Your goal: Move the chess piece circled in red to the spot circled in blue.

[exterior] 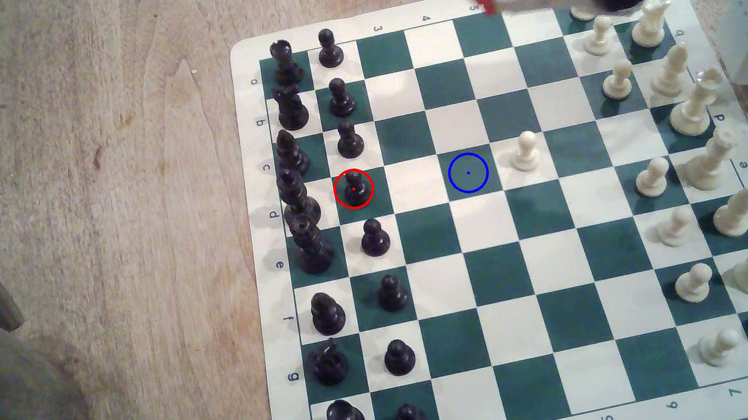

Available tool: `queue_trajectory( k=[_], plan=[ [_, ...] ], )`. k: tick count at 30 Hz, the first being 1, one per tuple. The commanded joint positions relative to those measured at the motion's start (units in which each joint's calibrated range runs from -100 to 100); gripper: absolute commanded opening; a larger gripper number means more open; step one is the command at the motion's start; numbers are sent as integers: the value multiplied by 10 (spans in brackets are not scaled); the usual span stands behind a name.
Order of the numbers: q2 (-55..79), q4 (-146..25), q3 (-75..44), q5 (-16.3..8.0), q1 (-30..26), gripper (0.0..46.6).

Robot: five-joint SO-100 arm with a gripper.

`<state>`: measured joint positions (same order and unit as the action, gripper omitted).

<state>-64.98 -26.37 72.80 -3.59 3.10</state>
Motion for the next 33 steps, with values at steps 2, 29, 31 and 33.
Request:
queue_trajectory(
  k=[2, 29, 31, 33],
  plan=[
    [190, -39, -207, -17, -10, 2],
    [662, -161, -663, -67, -40, 41],
    [677, -179, -692, -77, -45, 45],
    [682, -190, -705, -79, -51, 46]
  ],
)
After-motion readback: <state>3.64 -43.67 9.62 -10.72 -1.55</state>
